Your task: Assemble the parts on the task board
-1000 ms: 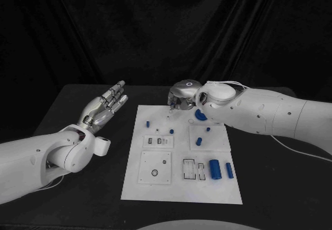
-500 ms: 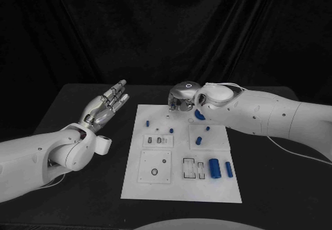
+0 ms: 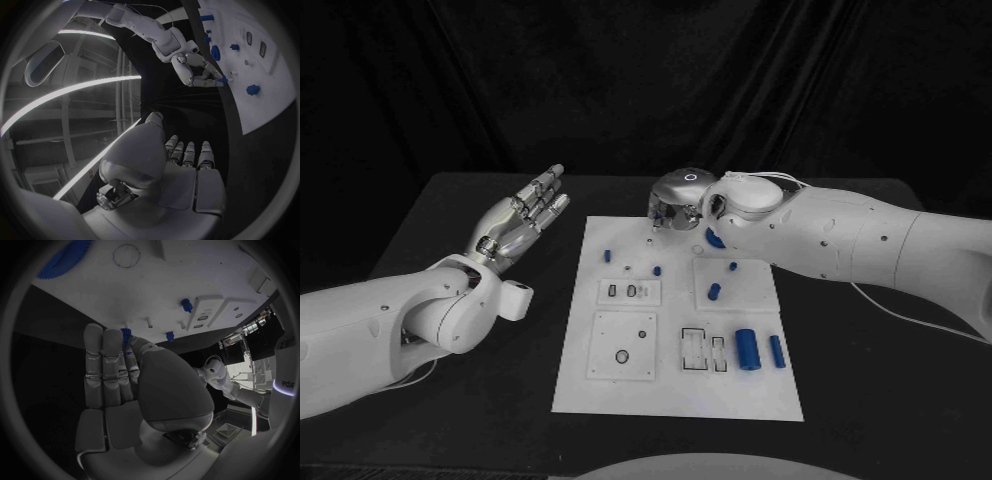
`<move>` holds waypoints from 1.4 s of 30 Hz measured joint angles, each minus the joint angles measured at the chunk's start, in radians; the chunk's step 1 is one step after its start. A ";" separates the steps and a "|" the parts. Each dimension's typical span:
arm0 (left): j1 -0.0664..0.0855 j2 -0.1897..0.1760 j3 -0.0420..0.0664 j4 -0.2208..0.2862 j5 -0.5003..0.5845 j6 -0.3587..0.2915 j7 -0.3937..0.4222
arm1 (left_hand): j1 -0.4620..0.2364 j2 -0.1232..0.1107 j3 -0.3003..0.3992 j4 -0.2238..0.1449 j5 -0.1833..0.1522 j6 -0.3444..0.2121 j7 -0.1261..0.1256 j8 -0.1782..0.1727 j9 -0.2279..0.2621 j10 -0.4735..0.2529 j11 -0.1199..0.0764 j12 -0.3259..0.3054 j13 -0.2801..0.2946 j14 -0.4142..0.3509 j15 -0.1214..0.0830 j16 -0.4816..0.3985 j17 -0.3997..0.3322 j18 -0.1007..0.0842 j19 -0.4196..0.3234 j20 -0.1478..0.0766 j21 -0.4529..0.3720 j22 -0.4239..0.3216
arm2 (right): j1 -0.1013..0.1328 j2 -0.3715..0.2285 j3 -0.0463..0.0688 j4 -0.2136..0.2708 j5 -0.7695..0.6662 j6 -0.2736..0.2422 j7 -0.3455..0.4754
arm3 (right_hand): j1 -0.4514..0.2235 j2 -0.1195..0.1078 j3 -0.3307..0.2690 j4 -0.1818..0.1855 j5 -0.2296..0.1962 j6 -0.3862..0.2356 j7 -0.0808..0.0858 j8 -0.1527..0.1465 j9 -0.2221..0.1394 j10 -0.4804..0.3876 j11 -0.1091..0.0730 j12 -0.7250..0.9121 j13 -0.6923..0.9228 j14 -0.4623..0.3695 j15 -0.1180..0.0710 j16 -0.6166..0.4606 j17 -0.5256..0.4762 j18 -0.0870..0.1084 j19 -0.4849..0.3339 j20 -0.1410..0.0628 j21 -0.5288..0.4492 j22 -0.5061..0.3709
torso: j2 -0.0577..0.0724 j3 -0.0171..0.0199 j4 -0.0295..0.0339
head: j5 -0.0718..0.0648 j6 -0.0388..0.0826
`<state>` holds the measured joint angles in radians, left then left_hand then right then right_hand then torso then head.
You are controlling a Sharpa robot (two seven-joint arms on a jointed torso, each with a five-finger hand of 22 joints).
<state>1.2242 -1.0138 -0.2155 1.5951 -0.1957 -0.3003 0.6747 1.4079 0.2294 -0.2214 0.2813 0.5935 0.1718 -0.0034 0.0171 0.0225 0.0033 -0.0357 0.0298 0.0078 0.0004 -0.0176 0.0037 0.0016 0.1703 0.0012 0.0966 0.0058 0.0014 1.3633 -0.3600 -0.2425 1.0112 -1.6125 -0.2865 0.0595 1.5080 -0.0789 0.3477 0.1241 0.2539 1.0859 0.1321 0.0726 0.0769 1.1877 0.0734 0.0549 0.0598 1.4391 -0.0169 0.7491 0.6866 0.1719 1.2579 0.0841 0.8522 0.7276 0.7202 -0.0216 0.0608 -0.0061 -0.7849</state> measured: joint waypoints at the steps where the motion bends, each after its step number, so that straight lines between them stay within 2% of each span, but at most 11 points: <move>1: 0.000 0.000 0.000 0.000 0.000 0.000 0.000 | 0.000 0.000 0.000 0.000 0.000 0.000 0.000 0.000 0.000 0.000 0.000 0.000 0.000 0.000 0.000 0.000 0.000 0.000 0.000 0.000 0.000 0.000 | 0.000 0.000 0.000 0.000 0.000 -0.001 0.000 | -0.003 -0.003 0.000 0.000 0.000 0.000 0.000 0.000 0.000 0.000 0.000 0.000 0.000 0.000 0.000 0.000 0.000 0.000 0.000 0.000 0.003 0.003 | 0.000 -0.0002 0.0000 | 0.000 0.000; 11: 0.000 -0.001 0.000 -0.003 0.000 0.003 0.000 | 0.000 0.000 0.005 0.000 0.000 0.000 0.000 0.004 0.001 -0.004 0.004 0.000 0.000 0.000 0.007 0.000 0.000 0.000 0.000 0.000 0.000 0.000 | -0.001 0.003 0.001 0.001 0.000 -0.020 0.004 | -0.003 -0.003 0.003 0.003 0.000 0.000 0.000 0.000 0.000 0.000 0.000 0.000 0.000 0.000 0.000 0.004 0.005 0.000 0.000 0.000 0.017 0.021 | 0.000 -0.0020 -0.0007 | 0.004 -0.002; 23: 0.000 0.001 0.000 -0.004 0.000 0.005 0.000 | 0.004 -0.004 0.005 0.000 0.000 0.004 0.004 0.004 0.001 -0.004 0.004 0.000 0.000 0.000 0.007 0.000 -0.001 0.000 -0.004 0.004 0.000 0.000 | -0.004 0.014 0.002 -0.006 0.000 -0.020 0.005 | -0.007 -0.007 0.004 0.004 -0.004 0.000 0.000 0.000 -0.001 0.000 0.000 0.000 0.000 0.000 0.000 0.004 0.005 0.000 0.000 0.000 0.023 0.031 | -0.002 -0.0014 -0.0026 | 0.004 -0.003; 30: 0.000 0.004 0.000 -0.006 0.000 0.007 0.000 | 0.008 0.000 0.005 0.000 0.004 0.007 0.007 0.004 0.001 0.000 0.007 0.000 0.000 -0.004 0.011 0.000 -0.001 0.000 0.000 0.007 0.000 0.000 | -0.009 0.019 0.002 -0.018 0.000 -0.015 0.004 | -0.007 -0.007 0.005 0.006 -0.007 -0.003 -0.003 -0.004 -0.001 -0.005 0.002 0.000 0.000 0.000 0.000 0.004 0.005 0.000 0.000 0.000 0.023 0.034 | -0.003 -0.0010 -0.0037 | 0.006 -0.007; 39: 0.000 0.007 0.000 -0.012 0.000 0.010 0.000 | 0.008 0.000 0.005 0.000 0.004 0.007 0.007 0.004 0.002 0.000 0.007 0.000 0.000 0.000 0.014 0.000 0.000 0.000 0.000 0.007 0.000 0.000 | -0.015 0.022 0.003 -0.026 0.000 0.003 0.001 | -0.007 -0.007 0.008 0.008 -0.007 -0.013 -0.002 -0.005 -0.003 -0.022 0.004 0.000 0.000 0.000 0.000 0.004 -0.003 0.000 0.000 0.000 0.027 0.042 | -0.002 -0.0010 -0.0019 | 0.006 -0.010; 42: 0.000 0.008 0.000 -0.013 0.000 0.012 0.000 | 0.008 0.000 0.008 -0.003 0.004 0.016 0.016 0.004 0.003 -0.001 0.013 0.000 0.000 0.000 0.014 0.000 0.000 0.000 0.000 0.014 0.000 0.000 | -0.018 0.022 0.002 -0.028 0.001 0.011 -0.001 | -0.011 -0.011 0.008 0.008 -0.007 -0.014 0.000 -0.005 -0.003 -0.032 0.004 0.000 0.001 -0.008 0.002 -0.001 -0.004 0.000 -0.008 0.003 0.027 0.046 | -0.002 -0.0010 -0.0020 | 0.006 -0.011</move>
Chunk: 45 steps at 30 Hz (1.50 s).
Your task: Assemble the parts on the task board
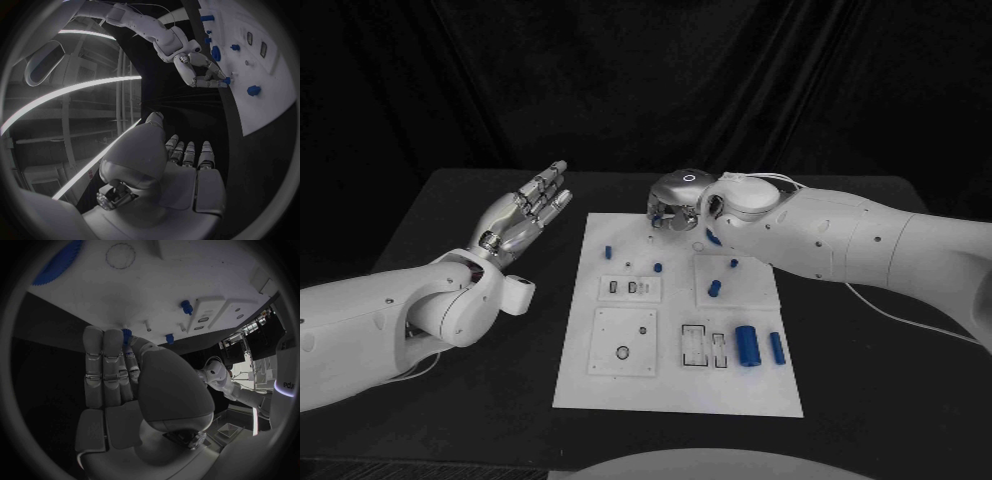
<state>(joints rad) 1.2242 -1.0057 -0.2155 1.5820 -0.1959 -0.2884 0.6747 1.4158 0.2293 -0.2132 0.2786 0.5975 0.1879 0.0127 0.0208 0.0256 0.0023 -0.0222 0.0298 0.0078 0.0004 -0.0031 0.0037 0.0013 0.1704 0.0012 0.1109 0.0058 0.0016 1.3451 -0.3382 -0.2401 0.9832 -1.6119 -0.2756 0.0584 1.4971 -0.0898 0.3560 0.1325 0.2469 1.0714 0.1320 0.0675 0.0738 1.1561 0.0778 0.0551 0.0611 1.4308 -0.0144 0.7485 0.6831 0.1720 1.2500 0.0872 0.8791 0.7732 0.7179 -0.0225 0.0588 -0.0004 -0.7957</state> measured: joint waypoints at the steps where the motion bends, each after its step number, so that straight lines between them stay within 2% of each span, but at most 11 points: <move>1: 0.000 0.000 0.000 0.000 0.000 0.000 0.000 | 0.000 0.000 0.000 0.000 0.000 0.002 0.002 0.000 0.000 0.000 0.000 0.000 0.000 0.000 0.000 0.000 0.000 0.000 0.000 0.000 0.000 0.000 | 0.000 0.000 0.000 0.000 0.000 0.001 0.000 | 0.000 0.000 0.000 0.000 0.000 0.000 0.000 0.000 0.000 -0.002 0.001 0.000 0.000 0.000 0.000 0.000 0.000 0.000 0.000 0.000 0.000 0.001 | 0.000 0.0000 0.0000 | 0.000 0.000; 6: 0.000 0.001 0.000 -0.003 0.000 0.003 0.000 | 0.000 0.000 0.000 0.000 0.000 0.007 0.007 0.004 0.001 -0.004 0.004 0.000 0.000 0.000 0.007 0.000 0.000 0.000 -0.004 0.003 0.000 0.000 | 0.000 0.001 0.000 -0.002 0.000 0.008 -0.002 | -0.008 -0.008 0.003 0.003 -0.007 -0.015 -0.003 -0.001 -0.002 -0.018 0.003 0.000 0.001 -0.003 -0.003 -0.001 0.000 0.000 -0.007 0.000 0.004 0.006 | 0.000 0.0000 -0.0005 | 0.000 -0.002; 9: 0.000 0.003 0.000 -0.004 0.000 0.005 0.000 | 0.000 0.000 0.000 0.000 0.000 0.007 0.007 0.004 0.001 -0.004 0.004 0.000 0.000 0.000 0.007 0.000 0.000 0.000 -0.004 0.003 0.000 0.000 | -0.001 0.001 0.000 -0.003 0.000 0.013 -0.003 | -0.027 -0.026 -0.006 0.020 -0.045 -0.089 -0.031 -0.001 -0.009 -0.084 0.010 0.000 0.000 -0.014 -0.010 -0.003 -0.002 0.000 -0.019 -0.005 0.004 0.014 | 0.000 -0.0001 -0.0007 | 0.000 -0.003; 14: 0.000 0.003 0.000 -0.006 0.000 0.007 0.000 | 0.000 0.000 0.000 0.000 0.000 0.007 0.007 0.004 0.001 -0.004 0.004 0.000 0.000 0.000 0.007 0.000 0.000 0.000 -0.004 0.003 0.000 0.000 | -0.002 -0.004 0.000 -0.002 0.000 0.014 -0.005 | -0.096 -0.030 -0.095 0.037 -0.125 -0.436 -0.092 -0.014 -0.020 -0.266 0.014 0.000 0.000 -0.064 -0.003 -0.048 -0.038 0.000 -0.066 0.003 -0.042 -0.008 | 0.000 -0.0004 -0.0013 | 0.003 -0.003; 16: 0.000 0.003 0.000 -0.006 0.000 0.008 0.000 | 0.000 0.000 0.000 0.000 0.000 0.007 0.007 0.004 0.001 -0.004 0.004 0.000 0.000 0.000 0.007 0.000 0.000 0.000 -0.004 0.003 0.000 0.000 | -0.002 -0.010 0.000 -0.001 0.000 0.007 -0.006 | -0.111 -0.028 -0.127 0.043 -0.141 -0.470 -0.101 -0.014 -0.021 -0.289 0.015 0.000 0.001 -0.068 0.000 -0.048 -0.040 0.000 -0.069 0.006 -0.050 -0.008 | -0.001 -0.0005 -0.0018 | 0.006 -0.003; 21: 0.000 -0.005 0.000 -0.005 0.000 0.009 0.000 | 0.000 0.000 0.000 0.000 0.000 0.007 0.007 0.004 0.001 -0.004 0.004 0.000 0.000 0.000 0.007 0.000 0.000 0.000 -0.003 0.004 0.000 0.000 | 0.008 -0.050 0.009 0.025 0.000 -0.034 -0.006 | -0.128 -0.028 -0.176 0.073 -0.163 -0.462 -0.093 -0.014 -0.020 -0.297 0.017 0.004 0.003 -0.071 0.004 -0.048 -0.039 0.000 -0.069 0.006 -0.055 -0.002 | -0.001 -0.0004 -0.0018 | 0.008 0.002; 25: 0.000 -0.013 0.000 -0.003 0.000 0.010 0.000 | 0.000 0.000 0.000 0.000 0.000 0.007 0.007 0.004 0.001 -0.004 0.004 0.000 0.000 0.000 0.007 0.000 0.000 0.000 0.000 0.007 0.000 0.000 | 0.048 -0.104 0.014 0.081 0.001 -0.072 -0.006 | -0.121 -0.021 -0.183 0.074 -0.161 -0.442 -0.091 -0.014 -0.018 -0.279 0.019 0.009 0.006 -0.073 0.002 -0.048 -0.038 0.000 -0.069 0.006 -0.056 0.004 | -0.001 -0.0003 -0.0015 | 0.008 0.006; 29: 0.000 -0.025 0.000 -0.002 0.000 0.010 0.000 | 0.000 0.000 0.000 0.000 0.000 0.007 0.007 0.004 0.001 -0.004 0.003 0.000 -0.001 0.000 0.007 0.000 0.000 0.000 0.000 0.007 0.000 0.000 | 0.099 -0.196 0.017 0.180 0.006 -0.083 -0.014 | -0.079 0.021 -0.174 0.047 -0.108 -0.368 -0.061 -0.003 -0.011 -0.215 0.014 0.023 0.011 -0.093 0.001 -0.049 -0.040 0.000 -0.092 0.006 -0.097 -0.021 | -0.002 0.0000 -0.0013 | 0.008 0.007; 32: 0.000 -0.031 0.000 0.001 0.000 0.010 0.001 | 0.000 0.000 0.003 -0.003 0.004 0.007 0.007 0.004 0.001 -0.004 0.003 0.000 -0.001 0.000 0.007 0.000 0.000 0.000 0.000 0.007 0.000 0.000 | 0.118 -0.269 0.016 0.247 0.013 -0.084 -0.025 | -0.054 0.042 -0.163 0.035 -0.090 -0.234 -0.039 0.023 0.002 -0.109 0.009 0.055 0.021 -0.121 0.000 -0.087 -0.059 0.000 -0.133 0.008 -0.167 -0.070 | -0.003 0.0001 -0.0020 | 0.010 0.006; 40: 0.000 -0.035 0.000 0.000 0.000 0.011 0.001 | 0.007 -0.002 0.004 -0.004 0.008 0.007 0.007 0.004 0.001 -0.004 0.003 0.000 -0.001 0.000 0.014 0.000 0.000 0.000 -0.004 0.011 0.000 -0.001 | 0.124 -0.400 -0.002 0.341 0.041 -0.077 -0.040 | -0.050 0.019 -0.155 0.067 -0.106 -0.173 -0.040 0.008 -0.002 0.140 -0.058 0.238 0.110 -0.119 -0.016 -0.191 -0.115 0.000 -0.138 0.000 -0.243 -0.098 | -0.004 -0.0034 -0.0113 | 0.020 0.006; 45: 0.000 -0.033 0.000 -0.002 0.000 0.013 0.001 | 0.008 0.000 0.006 -0.006 0.008 0.007 0.007 0.004 0.001 -0.004 0.003 0.000 -0.001 0.000 0.014 0.000 0.000 0.000 0.000 0.014 0.000 -0.001 | 0.097 -0.429 -0.006 0.348 0.053 -0.049 -0.063 | -0.134 0.022 -0.219 0.122 -0.116 -0.201 -0.062 0.003 -0.003 0.070 -0.081 0.684 0.514 -0.073 -0.032 -0.051 0.057 0.000 -0.101 -0.030 -0.235 -0.057 | -0.003 -0.0058 -0.0165 | 0.024 0.011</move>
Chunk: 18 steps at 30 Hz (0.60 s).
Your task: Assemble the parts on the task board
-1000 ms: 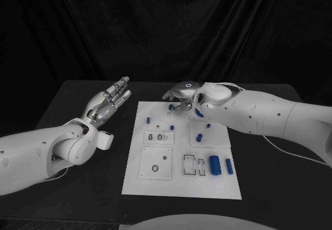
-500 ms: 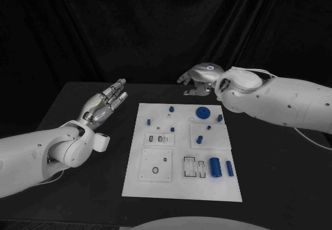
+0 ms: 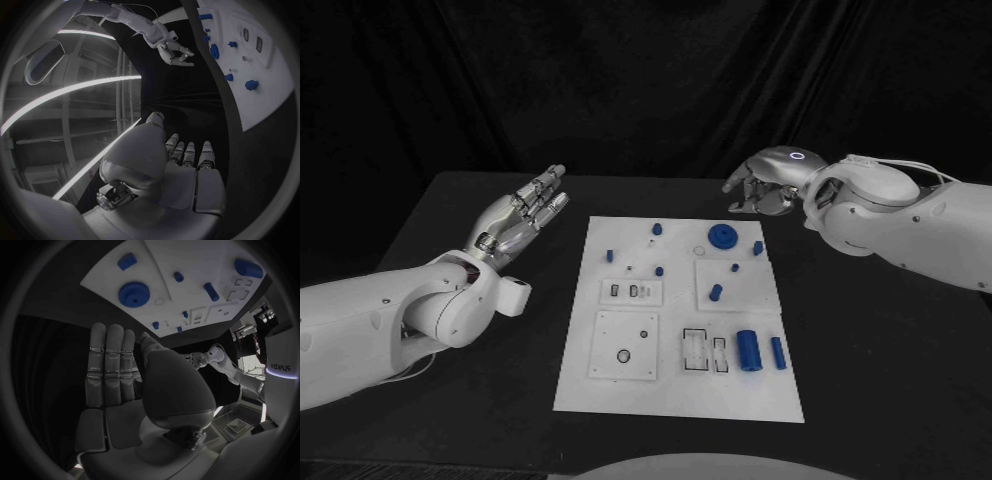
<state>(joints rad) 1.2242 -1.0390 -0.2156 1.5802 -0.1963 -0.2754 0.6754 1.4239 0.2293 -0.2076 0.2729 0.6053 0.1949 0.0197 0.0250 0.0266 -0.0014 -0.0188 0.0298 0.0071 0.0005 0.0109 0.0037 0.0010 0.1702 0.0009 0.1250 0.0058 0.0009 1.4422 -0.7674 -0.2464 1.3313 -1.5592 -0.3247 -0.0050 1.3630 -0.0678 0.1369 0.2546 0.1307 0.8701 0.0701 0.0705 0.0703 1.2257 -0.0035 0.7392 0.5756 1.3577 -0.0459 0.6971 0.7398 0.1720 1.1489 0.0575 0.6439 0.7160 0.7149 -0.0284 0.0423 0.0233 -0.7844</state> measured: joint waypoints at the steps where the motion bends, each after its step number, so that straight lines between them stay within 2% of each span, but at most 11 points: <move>1: 0.000 0.000 0.000 0.000 0.000 0.001 0.000 | 0.000 0.000 0.000 0.000 0.000 0.000 0.000 0.000 0.000 0.000 0.000 0.000 0.000 0.000 0.000 0.000 0.000 0.000 0.000 0.000 0.000 0.000 | -0.005 -0.002 -0.001 0.000 0.002 0.006 -0.005 | -0.019 0.004 -0.019 0.007 0.000 -0.006 0.005 0.000 0.002 -0.004 -0.002 0.180 0.205 0.017 -0.008 0.147 0.151 -0.001 0.034 -0.001 0.084 0.090 | 0.000 -0.0003 -0.0012 | 0.001 0.001; 2: 0.000 0.001 0.000 -0.001 0.000 0.001 0.000 | 0.000 0.000 0.000 0.000 0.000 0.000 0.000 0.000 0.000 0.000 0.000 0.000 0.000 0.000 0.000 0.000 0.000 0.000 0.000 0.000 0.000 0.000 | -0.010 -0.003 -0.001 0.000 0.003 0.013 -0.011 | -0.025 0.011 -0.026 0.011 0.000 -0.006 0.005 0.000 0.004 0.009 -0.004 0.266 0.293 0.028 -0.009 0.218 0.219 -0.002 0.049 -0.001 0.125 0.132 | 0.001 -0.0005 -0.0023 | 0.002 0.002; 3: 0.000 0.001 0.000 -0.002 0.000 0.002 0.000 | 0.000 0.000 0.000 0.000 0.000 0.000 0.000 0.000 0.000 0.000 0.000 0.000 0.000 0.000 0.000 0.000 0.000 0.000 0.000 0.000 0.000 0.000 | -0.017 -0.005 -0.001 0.000 0.005 0.022 -0.020 | -0.035 0.018 -0.035 0.014 0.003 -0.006 0.005 0.000 0.008 0.054 -0.006 0.393 0.437 0.055 -0.011 0.339 0.335 -0.026 0.079 -0.002 0.203 0.211 | 0.001 -0.0007 -0.0033 | 0.002 0.003; 5: 0.000 0.001 0.000 -0.003 0.000 0.003 0.000 | 0.000 0.000 0.000 0.000 0.000 0.000 0.000 0.000 0.000 0.000 0.000 0.000 0.000 0.000 0.000 0.000 0.000 0.000 0.000 0.000 0.000 0.000 | -0.025 -0.006 -0.001 -0.001 0.007 0.033 -0.032 | -0.042 0.023 -0.048 0.011 0.015 0.000 -0.001 0.000 0.021 0.152 -0.008 0.595 0.657 0.095 -0.016 0.543 0.510 -0.045 0.126 -0.005 0.347 0.353 | 0.001 -0.0006 -0.0056 | 0.004 0.004; 6: 0.000 0.002 0.000 -0.003 0.000 0.004 0.000 | 0.000 0.000 0.000 0.000 0.000 0.000 0.000 0.000 0.000 0.000 0.000 0.000 0.000 0.000 0.000 0.000 0.000 0.000 0.000 0.000 0.000 0.000 | -0.029 -0.006 -0.001 -0.002 0.008 0.038 -0.037 | -0.042 0.023 -0.053 0.010 0.016 0.008 -0.005 0.000 0.028 0.194 -0.006 0.662 0.702 0.103 -0.018 0.615 0.545 -0.057 0.144 -0.007 0.403 0.408 | 0.002 -0.0005 -0.0061 | 0.004 0.004; 8: 0.000 0.002 0.000 -0.005 0.000 0.005 0.000 | 0.000 0.000 0.003 -0.003 0.000 0.000 0.000 0.000 0.000 0.000 0.000 0.000 0.000 0.000 0.000 0.000 0.000 0.000 0.000 0.000 0.000 0.000 | -0.037 -0.006 -0.001 -0.005 0.010 0.046 -0.048 | -0.049 0.030 -0.058 0.007 0.024 0.018 0.000 0.000 0.043 0.232 -0.009 0.767 0.728 0.104 -0.020 0.734 0.565 -0.064 0.171 -0.006 0.494 0.498 | 0.002 -0.0001 -0.0062 | 0.004 0.004; 10: 0.000 0.002 0.000 -0.006 0.000 0.006 0.000 | 0.000 0.000 0.003 -0.003 0.000 0.000 0.000 0.000 0.000 0.000 0.000 0.000 0.000 0.000 0.000 0.000 0.000 0.000 0.000 0.000 0.000 0.000 | -0.042 -0.004 -0.001 -0.007 0.011 0.050 -0.056 | -0.051 0.032 -0.063 0.006 0.028 0.018 0.000 0.000 0.052 0.236 -0.011 0.812 0.733 0.104 -0.020 0.797 0.568 -0.080 0.187 -0.007 0.547 0.551 | 0.002 -0.0001 -0.0057 | 0.001 0.002; 12: 0.000 0.003 0.000 -0.008 0.000 0.008 0.000 | 0.000 0.000 0.003 -0.003 0.000 0.000 0.000 0.000 0.000 0.000 0.000 0.000 0.000 0.000 0.000 0.000 0.000 0.000 0.000 0.000 0.000 0.000 | -0.047 0.000 -0.002 -0.009 0.012 0.054 -0.063 | -0.056 0.036 -0.066 0.004 0.039 0.018 0.000 0.000 0.064 0.236 -0.011 0.828 0.733 0.104 -0.020 0.858 0.568 -0.079 0.214 -0.006 0.614 0.585 | 0.002 -0.0001 -0.0046 | -0.002 0.000; 14: 0.000 0.004 0.000 -0.010 0.000 0.010 0.000 | 0.000 0.000 0.003 -0.002 0.000 0.000 0.000 0.000 0.000 0.000 0.000 0.000 0.000 -0.002 0.006 0.000 0.000 0.000 0.000 0.000 0.000 0.000 | -0.051 0.005 -0.001 -0.010 0.013 0.056 -0.070 | -0.056 0.036 -0.069 0.000 0.044 0.018 0.000 0.000 0.072 0.236 -0.011 0.829 0.733 0.104 -0.020 0.870 0.568 -0.095 0.236 -0.007 0.658 0.592 | 0.002 0.0000 -0.0043 | -0.003 0.000; 16: 0.000 0.005 0.000 -0.011 0.000 0.011 0.000 | 0.000 0.000 0.006 0.000 0.000 0.000 0.000 0.000 0.000 0.000 0.000 0.000 0.000 0.000 0.007 0.000 0.000 0.000 0.000 0.000 0.000 0.000 | -0.055 0.009 -0.001 -0.012 0.013 0.057 -0.076 | -0.056 0.036 -0.069 0.000 0.046 0.018 0.000 0.000 0.077 0.236 -0.011 0.829 0.733 0.104 -0.020 0.871 0.568 -0.095 0.257 -0.009 0.696 0.592 | 0.002 0.0007 -0.0042 | -0.003 0.000; 18: 0.000 0.007 0.000 -0.011 0.000 0.013 0.000 | 0.000 0.000 0.006 0.000 0.000 0.000 0.000 0.000 0.000 0.000 0.000 0.000 0.000 0.000 0.007 0.000 0.000 0.000 0.000 0.000 0.000 0.000 | -0.059 0.012 -0.001 -0.014 0.014 0.058 -0.080 | -0.056 0.036 -0.072 -0.002 0.050 0.006 -0.005 0.000 0.080 0.236 -0.011 0.829 0.733 0.104 -0.020 0.871 0.568 -0.112 0.287 -0.011 0.741 0.592 | 0.002 0.0012 -0.0035 | -0.005 0.000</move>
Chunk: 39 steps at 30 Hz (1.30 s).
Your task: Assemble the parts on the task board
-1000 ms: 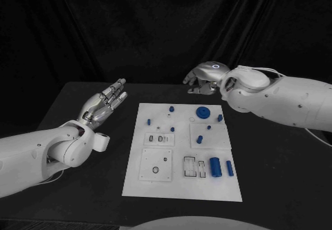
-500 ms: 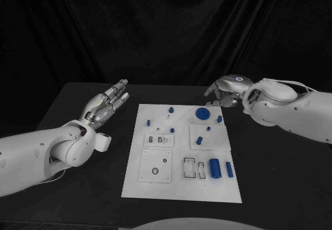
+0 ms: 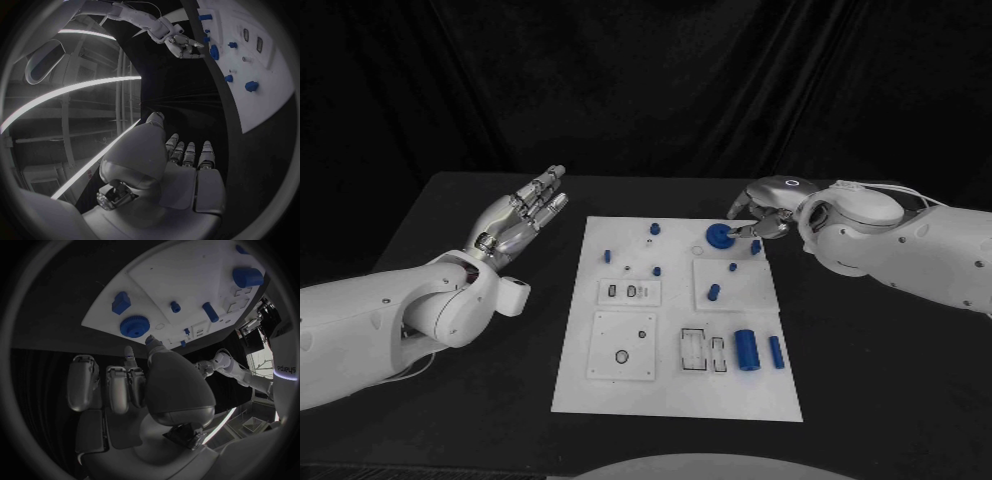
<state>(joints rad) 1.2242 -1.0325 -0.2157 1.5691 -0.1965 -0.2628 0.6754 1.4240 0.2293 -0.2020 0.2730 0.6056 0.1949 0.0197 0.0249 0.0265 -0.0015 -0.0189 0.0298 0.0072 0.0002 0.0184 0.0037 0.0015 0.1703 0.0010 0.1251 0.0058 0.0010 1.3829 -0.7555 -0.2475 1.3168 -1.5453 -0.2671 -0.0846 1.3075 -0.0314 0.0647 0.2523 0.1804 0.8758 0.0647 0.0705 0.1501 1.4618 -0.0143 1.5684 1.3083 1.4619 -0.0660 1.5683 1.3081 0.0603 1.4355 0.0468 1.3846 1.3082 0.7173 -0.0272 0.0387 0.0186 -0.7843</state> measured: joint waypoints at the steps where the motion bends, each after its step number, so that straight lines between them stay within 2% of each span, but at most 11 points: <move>1: 0.000 0.000 0.000 0.000 0.000 0.001 0.000 | 0.000 0.000 0.000 0.000 0.003 0.000 0.000 0.000 0.000 0.000 0.000 0.000 0.000 0.000 0.000 0.000 0.000 0.000 -0.002 0.002 0.000 0.000 | -0.002 0.001 0.000 -0.001 0.000 0.000 -0.002 | 0.000 0.000 0.000 0.000 0.000 -0.002 -0.002 0.000 0.002 0.000 0.000 0.000 0.000 0.000 0.000 0.000 0.000 -0.007 0.015 -0.001 0.022 0.000 | 0.000 0.0002 0.0006 | -0.001 0.000; 4: 0.000 0.000 0.000 -0.002 0.000 0.003 0.000 | 0.000 0.000 0.000 0.000 0.003 0.000 0.000 0.000 0.000 0.000 0.000 0.000 0.000 0.000 0.000 0.000 0.000 0.000 -0.004 0.004 0.000 0.000 | -0.009 0.008 0.000 -0.007 0.001 -0.001 -0.006 | 0.000 0.000 -0.003 -0.003 0.013 -0.002 -0.002 0.000 0.007 0.003 -0.004 0.000 0.000 0.004 -0.004 0.000 0.000 -0.007 0.026 -0.006 0.065 0.000 | 0.000 0.0000 0.0015 | -0.002 0.000; 6: 0.000 0.001 0.000 -0.003 0.000 0.004 0.000 | 0.000 0.000 0.000 0.000 0.003 0.000 0.000 0.000 0.000 0.000 0.000 0.000 0.000 0.000 0.000 0.000 0.000 0.000 -0.004 0.004 0.000 0.000 | -0.013 0.013 0.000 -0.011 0.001 -0.003 -0.009 | 0.000 0.000 -0.002 -0.004 0.022 -0.006 -0.006 0.000 0.008 0.003 -0.004 0.000 0.000 0.004 -0.004 0.000 0.000 -0.022 0.026 -0.006 0.072 0.000 | 0.000 -0.0006 0.0016 | -0.002 0.000; 9: 0.000 0.003 0.000 -0.004 0.000 0.007 0.000 | 0.000 0.000 0.000 0.000 0.003 0.000 0.000 0.000 0.000 0.000 0.000 0.000 0.000 0.000 0.000 0.000 0.000 0.000 -0.004 0.004 0.000 0.000 | -0.017 0.019 0.000 -0.017 0.001 -0.006 -0.011 | 0.000 0.000 0.001 -0.012 0.043 -0.009 -0.003 0.000 0.010 0.003 -0.004 0.000 0.000 0.004 -0.004 0.000 0.000 -0.022 0.026 -0.006 0.072 0.000 | -0.001 -0.0011 0.0017 | -0.001 0.000; 12: 0.000 0.004 0.000 -0.005 0.000 0.009 0.000 | 0.003 0.003 0.003 -0.003 0.003 0.000 0.000 0.000 0.000 0.000 0.000 0.000 0.000 -0.003 0.002 0.000 0.000 0.000 0.000 0.007 0.000 0.000 | -0.019 0.025 0.000 -0.021 0.002 -0.010 -0.012 | 0.010 -0.004 0.008 -0.025 0.085 -0.015 -0.007 0.000 0.012 0.003 -0.003 0.000 0.000 0.003 -0.004 0.000 0.000 -0.022 0.026 -0.006 0.072 0.000 | -0.002 -0.0015 0.0025 | -0.001 0.000; 15: 0.000 0.005 0.000 -0.007 0.000 0.012 0.000 | 0.004 0.004 0.003 -0.003 0.003 0.000 0.000 0.000 0.000 0.000 0.000 0.000 0.000 -0.003 0.003 0.000 0.000 0.000 0.000 0.007 0.000 0.000 | -0.021 0.031 0.000 -0.026 0.002 -0.013 -0.013 | 0.020 -0.006 0.013 -0.031 0.098 -0.022 -0.008 0.000 0.013 0.003 -0.003 0.000 0.000 0.004 -0.004 0.000 0.000 -0.022 0.026 -0.006 0.072 0.000 | -0.002 -0.0024 0.0035 | -0.001 -0.001; 32: 0.000 0.015 0.000 -0.016 0.000 0.025 0.000 | 0.004 0.004 0.003 -0.003 0.003 0.000 0.000 0.000 0.000 0.000 0.000 0.000 0.000 -0.003 0.011 0.000 -0.001 0.000 -0.004 0.011 0.000 0.000 | -0.033 0.088 0.000 -0.090 0.003 -0.001 -0.032 | 0.028 -0.007 0.019 -0.052 0.102 -0.069 -0.004 -0.004 0.012 0.003 -0.003 0.000 0.000 0.003 -0.004 0.000 0.000 -0.022 0.026 -0.006 0.076 0.000 | -0.002 -0.0018 0.0031 | -0.005 -0.004; 36: 0.000 0.017 0.000 -0.016 0.000 0.027 0.000 | 0.004 0.004 0.005 -0.006 0.003 0.000 0.000 0.000 0.000 0.000 0.000 0.000 0.000 0.000 0.014 0.000 0.000 0.000 0.000 0.014 0.000 0.000 | -0.038 0.096 0.001 -0.105 0.002 0.006 -0.037 | 0.028 -0.007 0.019 -0.053 0.068 -0.074 0.001 -0.004 0.012 0.003 -0.003 0.000 0.000 0.003 -0.004 0.000 0.000 -0.021 0.026 -0.006 0.076 -0.001 | -0.002 -0.0014 0.0019 | -0.004 -0.005; 39: 0.000 0.017 0.000 -0.016 0.000 0.029 0.000 | 0.008 0.000 0.005 -0.006 0.003 0.000 0.000 0.000 0.000 0.003 0.003 0.000 0.000 0.000 0.014 0.000 0.000 0.000 0.000 0.014 0.000 0.000 | -0.040 0.100 0.002 -0.114 0.000 0.010 -0.040 | 0.028 -0.007 0.017 -0.055 0.061 -0.074 0.001 -0.004 0.013 0.003 -0.003 0.000 0.000 0.003 -0.004 0.000 0.000 -0.021 0.026 -0.006 0.076 -0.001 | -0.002 -0.0013 0.0020 | -0.002 -0.005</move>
<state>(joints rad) 1.2242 -1.0153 -0.2158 1.5528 -0.1967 -0.2337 0.6755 1.4317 0.2293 -0.1966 0.2675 0.6090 0.1949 0.0197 0.0249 0.0263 0.0016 -0.0159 0.0298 0.0073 0.0004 0.0326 0.0037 0.0011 0.1703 0.0011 0.1395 0.0058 0.0014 1.3434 -0.6555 -0.2455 1.2027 -1.5455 -0.2568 -0.1243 1.3357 -0.0380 0.0813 0.1972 0.2417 0.8018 0.0661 0.0666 0.1627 1.4651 -0.0177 1.5683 1.3081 1.4653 -0.0696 1.5682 1.3077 0.0388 1.4617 0.0412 1.4608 1.3076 0.7158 -0.0286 0.0407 0.0161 -0.7893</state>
